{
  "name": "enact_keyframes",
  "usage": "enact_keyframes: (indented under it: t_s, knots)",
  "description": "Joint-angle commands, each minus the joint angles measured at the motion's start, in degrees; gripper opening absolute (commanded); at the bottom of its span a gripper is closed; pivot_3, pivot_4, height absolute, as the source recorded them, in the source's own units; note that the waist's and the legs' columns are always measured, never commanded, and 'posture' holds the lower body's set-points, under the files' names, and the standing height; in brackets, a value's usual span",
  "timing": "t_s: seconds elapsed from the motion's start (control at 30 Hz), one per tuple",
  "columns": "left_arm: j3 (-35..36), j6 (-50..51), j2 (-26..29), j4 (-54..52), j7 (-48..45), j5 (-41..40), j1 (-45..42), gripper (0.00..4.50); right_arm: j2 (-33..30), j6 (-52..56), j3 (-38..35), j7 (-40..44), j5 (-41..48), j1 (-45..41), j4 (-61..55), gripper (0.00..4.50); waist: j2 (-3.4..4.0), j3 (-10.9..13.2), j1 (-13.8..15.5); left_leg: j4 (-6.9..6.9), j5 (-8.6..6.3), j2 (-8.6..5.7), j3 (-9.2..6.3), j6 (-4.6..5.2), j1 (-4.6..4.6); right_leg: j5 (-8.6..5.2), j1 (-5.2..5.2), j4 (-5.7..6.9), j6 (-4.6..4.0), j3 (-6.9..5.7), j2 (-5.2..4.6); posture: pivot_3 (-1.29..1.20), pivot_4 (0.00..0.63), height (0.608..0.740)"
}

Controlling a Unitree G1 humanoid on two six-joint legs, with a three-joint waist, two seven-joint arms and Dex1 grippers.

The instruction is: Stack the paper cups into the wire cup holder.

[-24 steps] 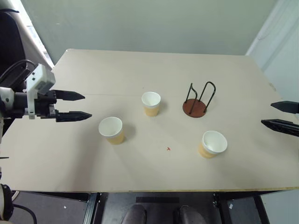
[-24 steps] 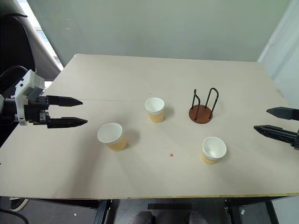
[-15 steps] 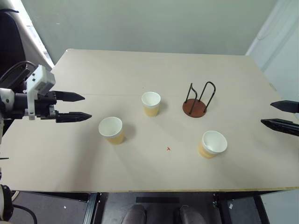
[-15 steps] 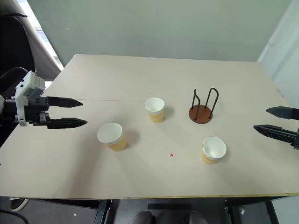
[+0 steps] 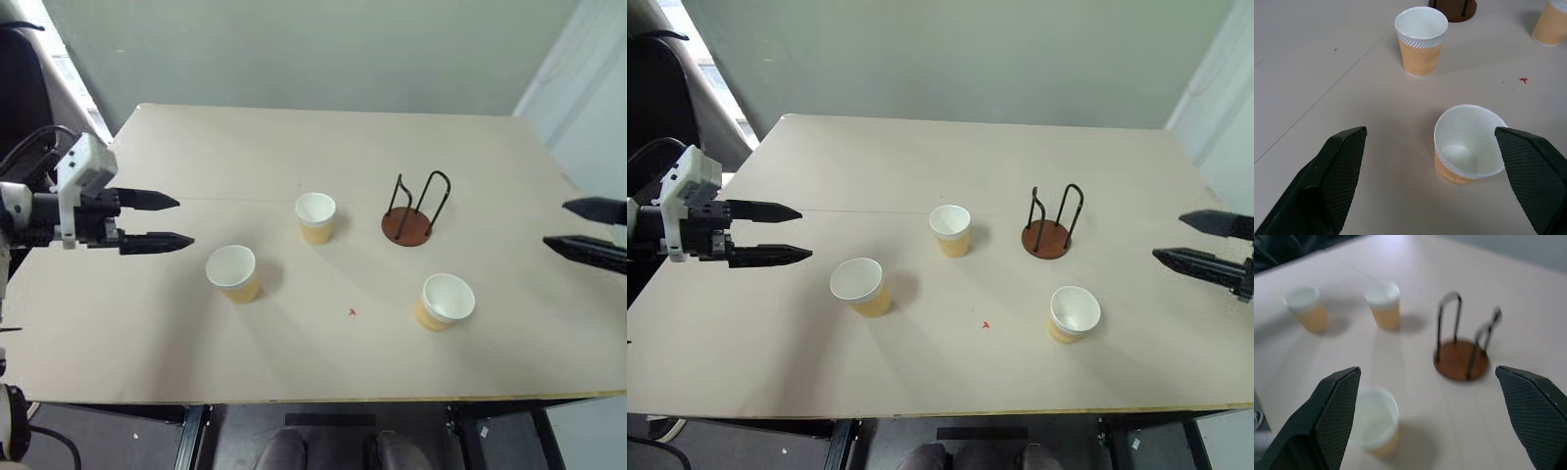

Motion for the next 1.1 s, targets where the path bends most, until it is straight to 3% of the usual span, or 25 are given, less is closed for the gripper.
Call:
enact_keyframes:
  t_s: [0.03, 0.23, 0.4, 0.77, 1.1]
  knots:
    - [0.6, -0.2, 0.1, -1.1, 0.3, -0.4, -1.4, 4.49, 4.1, -0.2, 6.4, -9.1, 0.8, -6.1, -5.1, 4.5, -0.01, 0.0, -0.2, 0.01, 0.0, 0.01, -0.01, 0.0, 0.02, 0.0, 0.02, -0.01, 0.0, -0.01, 0.01, 0.0, 0.15, 0.74]
    - [0.3, 0.3, -0.7, -1.9, 0.6, -0.6, -1.5, 4.49, 15.7, 2.5, 21.5, -28.8, -9.0, -18.2, -4.0, 4.5, 0.02, 0.0, -0.9, 0.11, 0.03, 0.0, -0.07, 0.06, 0.04, 0.06, 0.03, 0.01, 0.1, -0.05, -0.07, 0.0, 0.15, 0.74]
    - [1.2, 1.2, -0.2, -3.2, 0.6, -1.4, -0.3, 4.49, 23.0, 6.0, 25.9, -37.3, -12.9, -23.9, -0.7, 4.5, 0.0, 0.0, -0.9, 0.07, 0.04, -0.01, -0.18, 0.06, -0.1, 0.07, -0.08, -0.03, 0.12, -0.14, -0.09, 0.0, 0.15, 0.74]
    - [4.2, 4.6, 0.1, -8.0, 1.5, -5.3, 2.8, 4.49, 33.2, 0.0, 33.6, -39.7, -22.7, -30.2, 10.3, 4.5, 0.0, 0.0, -0.9, 0.12, 0.08, -0.04, -0.31, -0.01, -0.45, 0.11, -0.36, -0.04, 0.17, -0.21, -0.11, 0.0, 0.15, 0.74]
    - [5.7, 6.9, 0.0, -12.3, 3.5, -7.9, 5.9, 4.49, 38.1, -5.2, 37.0, -38.3, -29.2, -32.6, 17.0, 4.5, 0.0, 0.0, -0.8, 0.11, 0.1, -0.04, -0.35, -0.06, -0.5, 0.12, -0.39, -0.02, 0.14, -0.24, -0.11, 0.0, 0.15, 0.74]
